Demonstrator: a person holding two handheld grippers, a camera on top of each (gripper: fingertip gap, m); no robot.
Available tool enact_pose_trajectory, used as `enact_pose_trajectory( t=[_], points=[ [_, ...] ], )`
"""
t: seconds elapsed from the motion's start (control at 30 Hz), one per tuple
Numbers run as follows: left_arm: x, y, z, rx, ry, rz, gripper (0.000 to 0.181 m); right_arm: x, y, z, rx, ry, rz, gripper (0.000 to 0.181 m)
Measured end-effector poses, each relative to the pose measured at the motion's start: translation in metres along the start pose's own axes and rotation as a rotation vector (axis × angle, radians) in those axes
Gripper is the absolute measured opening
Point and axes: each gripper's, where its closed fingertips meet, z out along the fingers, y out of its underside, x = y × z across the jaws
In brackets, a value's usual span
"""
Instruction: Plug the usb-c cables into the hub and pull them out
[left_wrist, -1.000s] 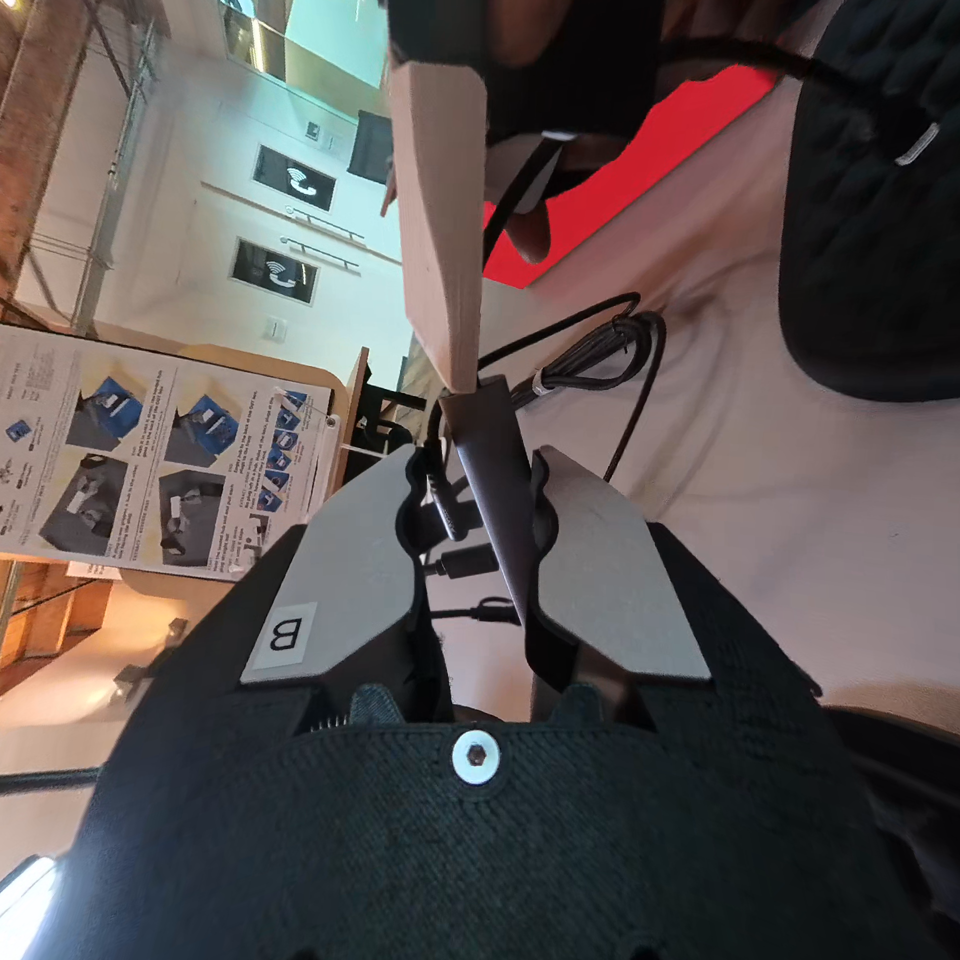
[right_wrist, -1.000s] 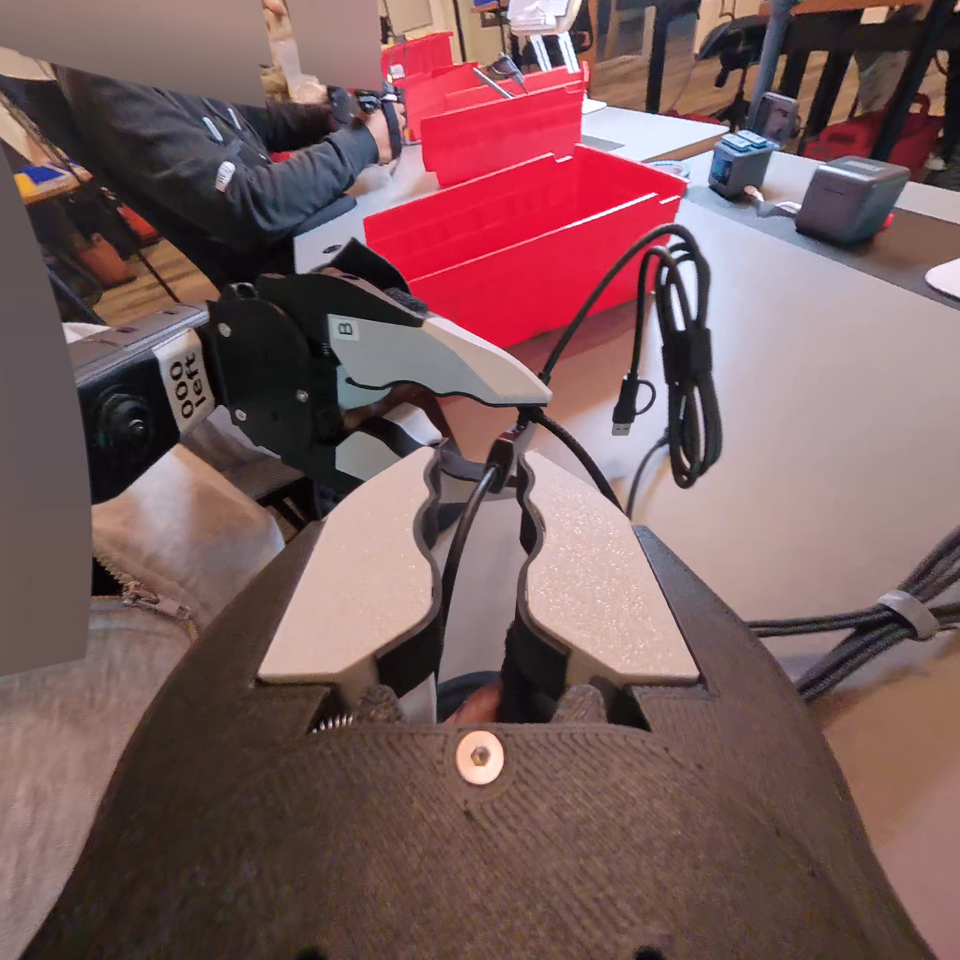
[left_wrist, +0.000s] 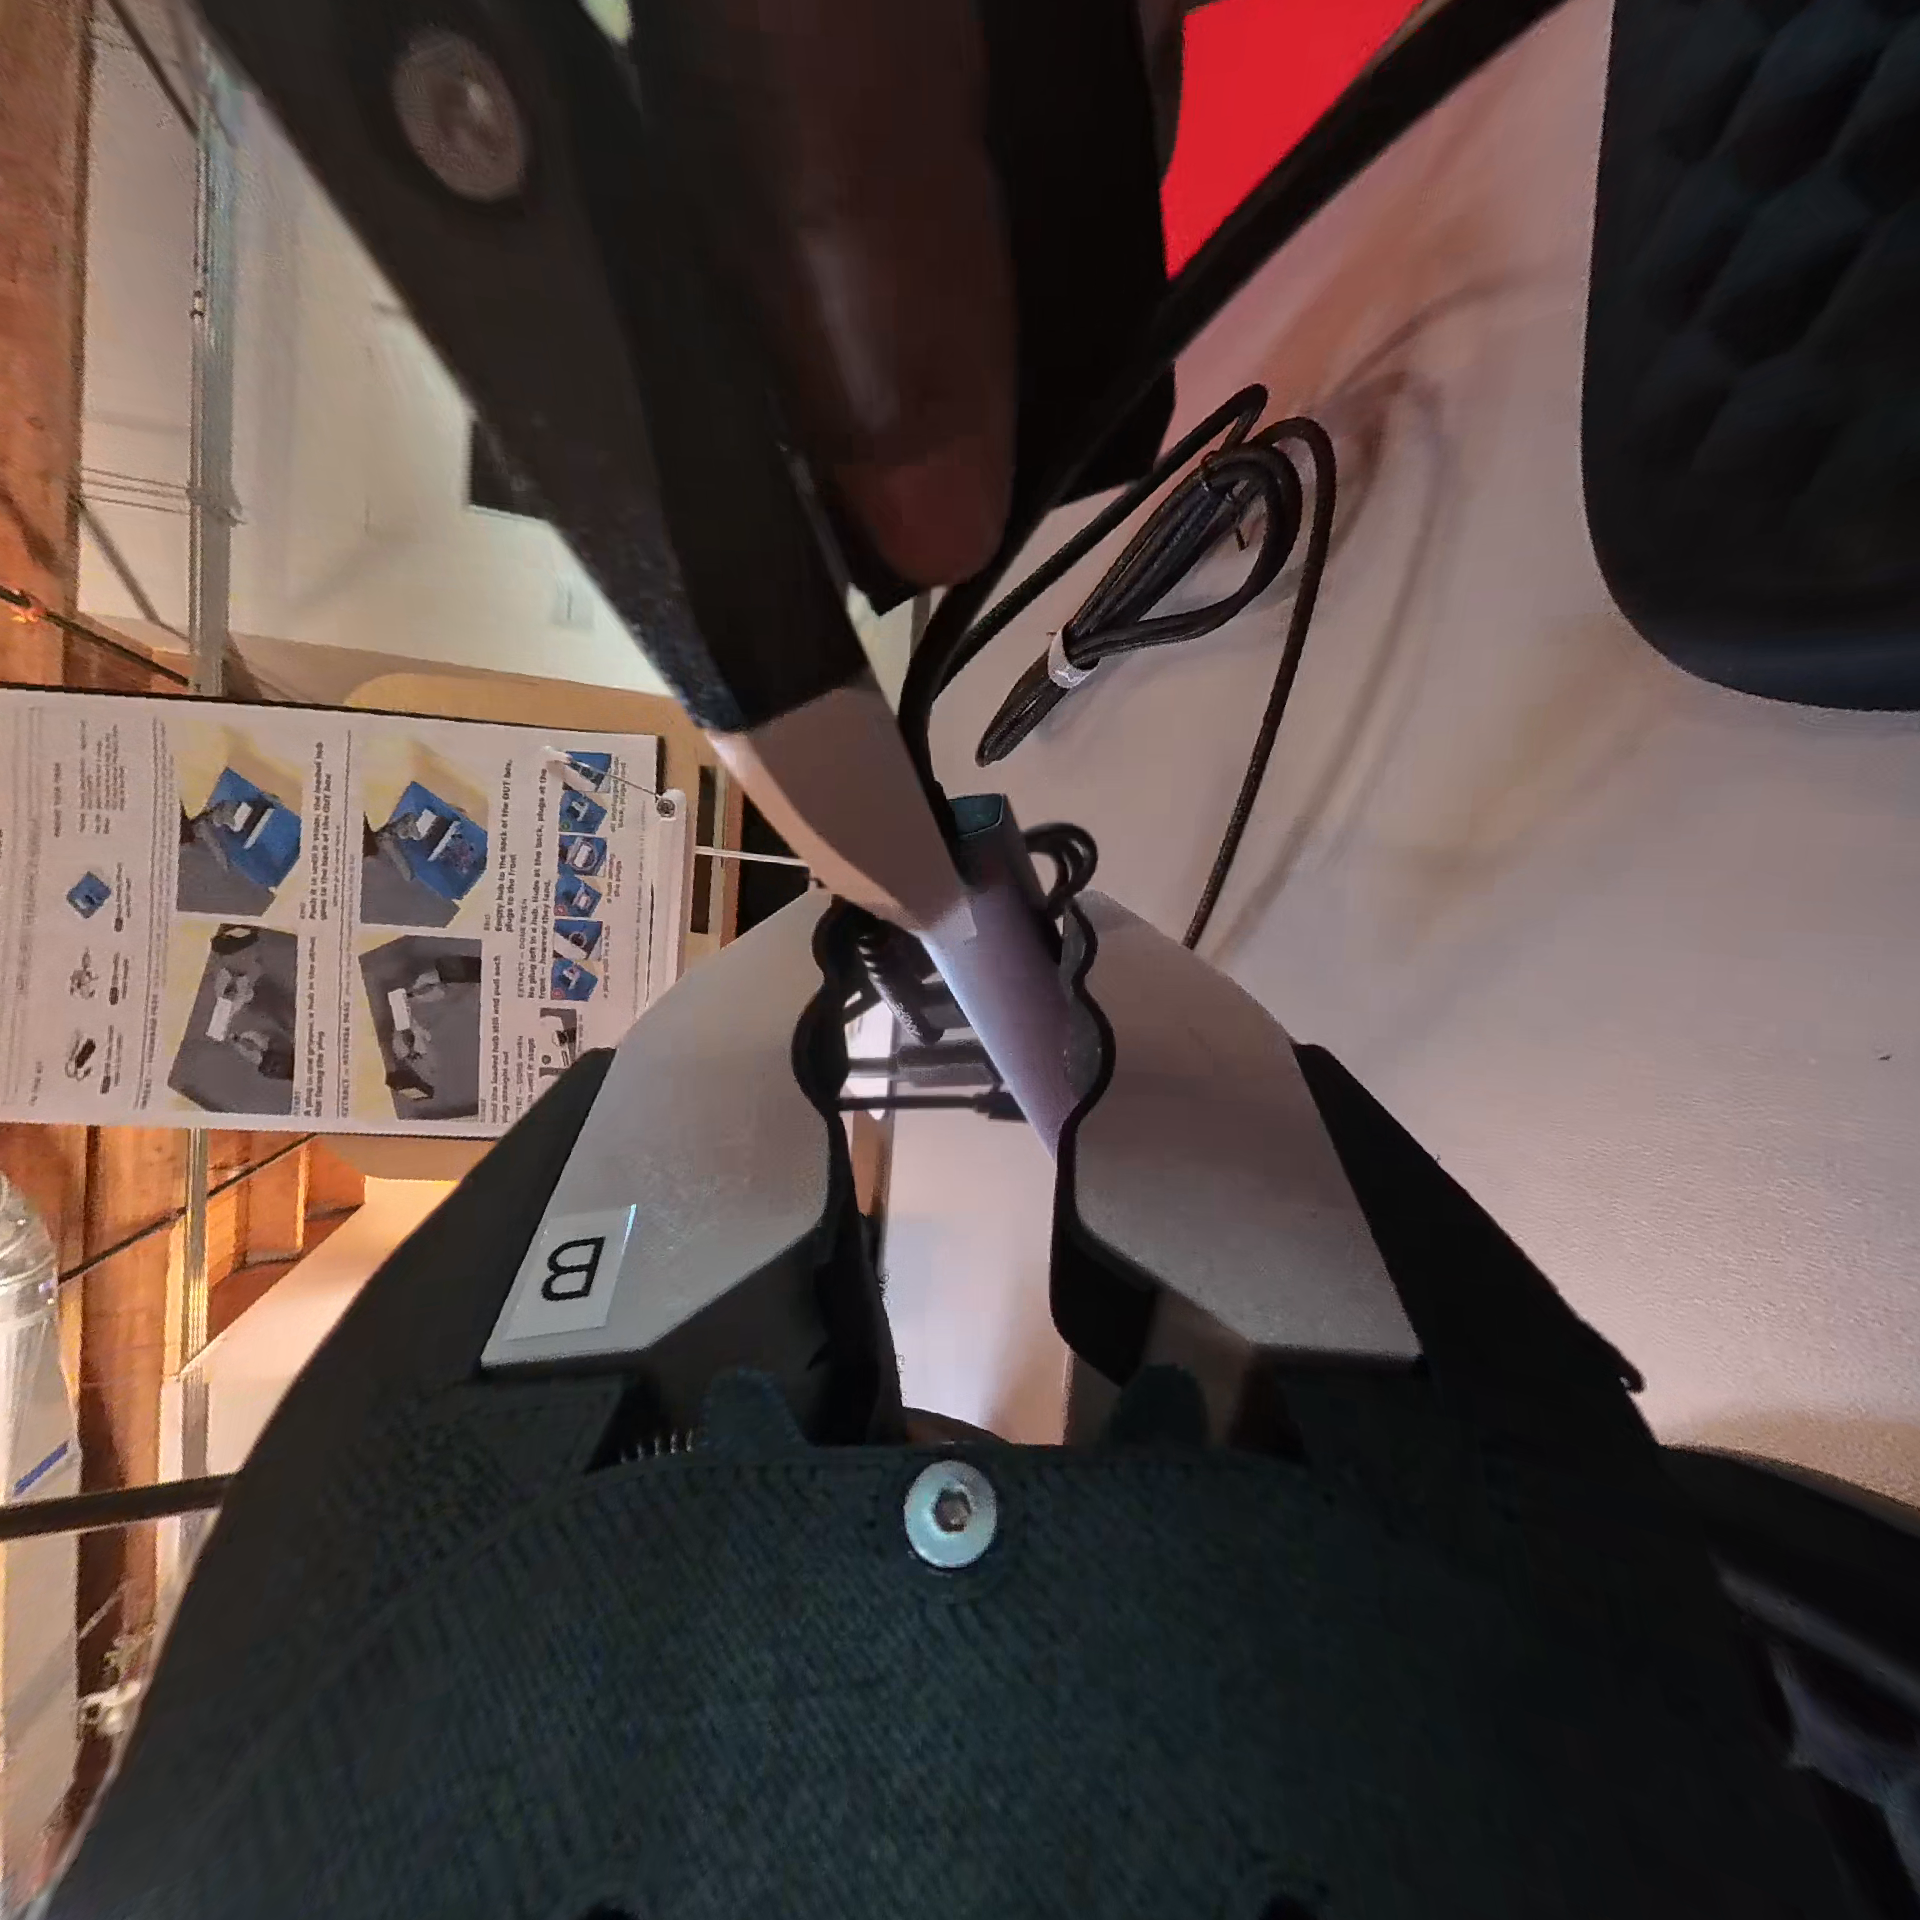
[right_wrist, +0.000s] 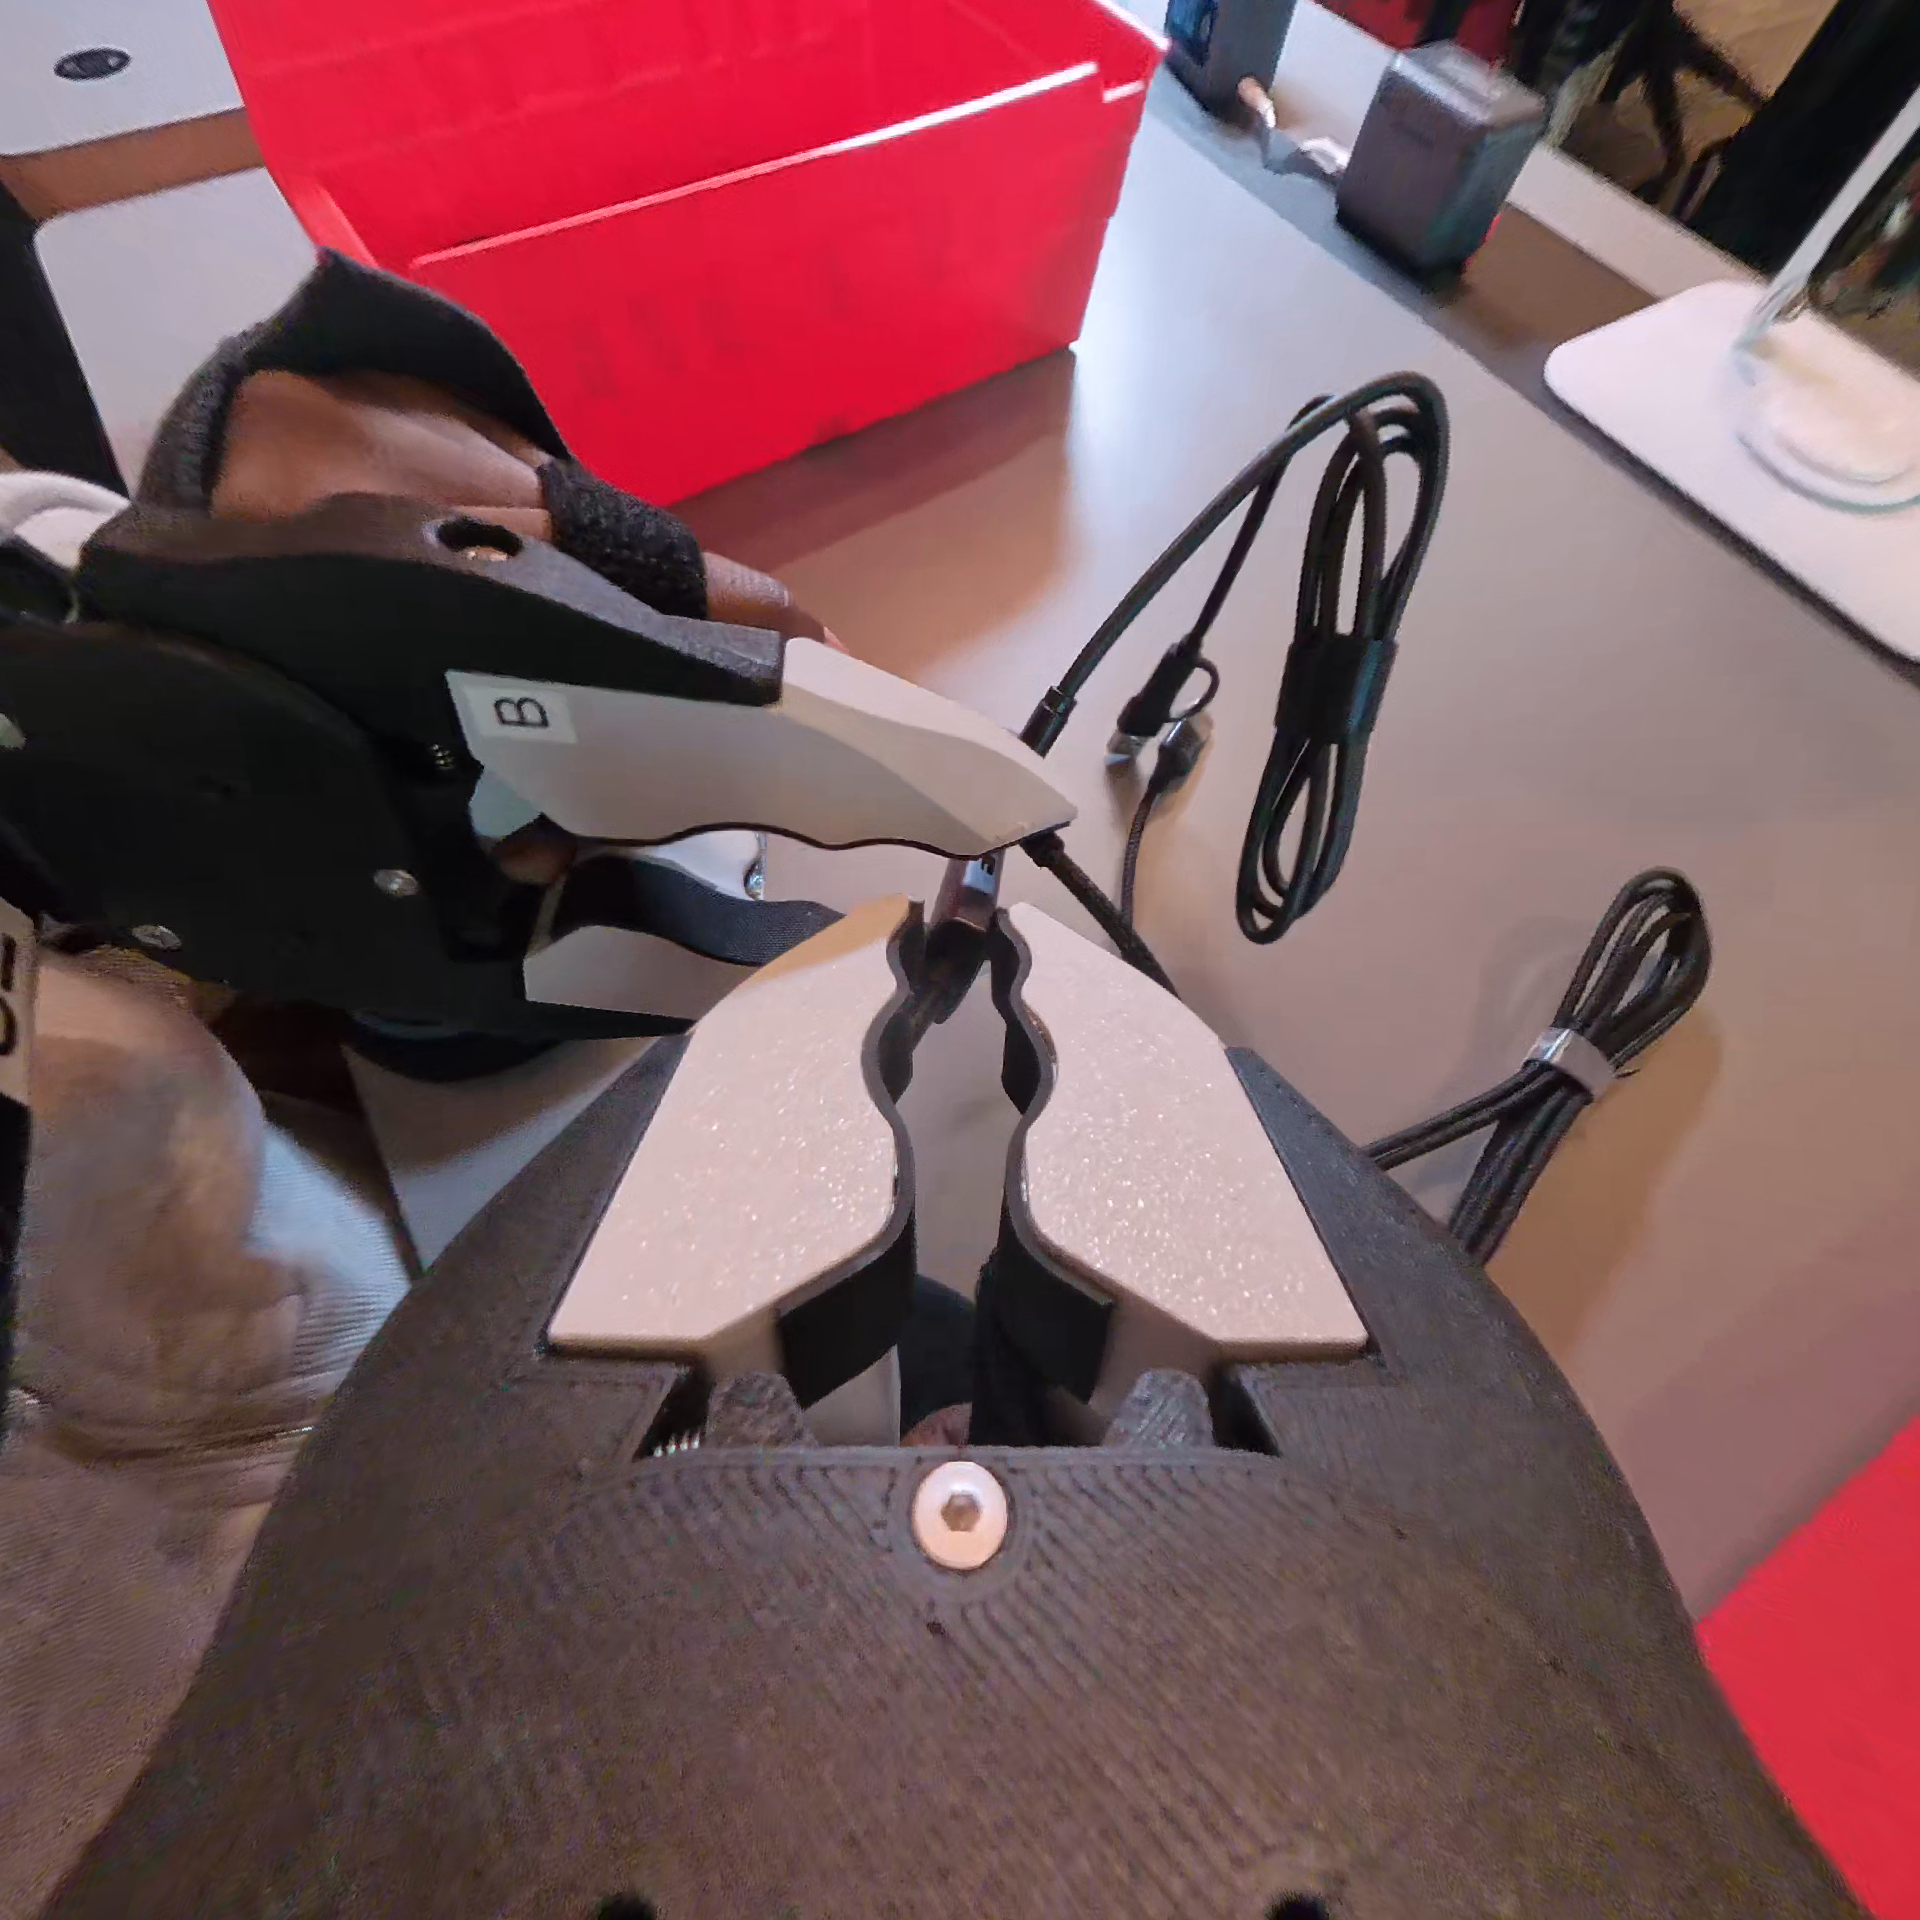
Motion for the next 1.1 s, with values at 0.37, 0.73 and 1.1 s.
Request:
enact_pose_trajectory(
  t=[0.37, 0.73, 1.1],
  points=[
    [-0.054, 0.024, -0.032, 0.333, -0.034, -1.026, 0.067, 0.016, -0.026, -0.043, 0.421, -0.193, 0.101, 0.010],
    [-0.060, -0.015, -0.042, 0.980, 0.456, -2.013, 0.049, -0.001, -0.058, -0.060, 0.834, -0.487, 0.331, 0.011],
    [-0.066, -0.020, -0.055, 1.093, 0.449, -1.920, 0.012, -0.011, -0.055, -0.044, 0.878, -0.535, 0.403, 0.011]
  ],
)
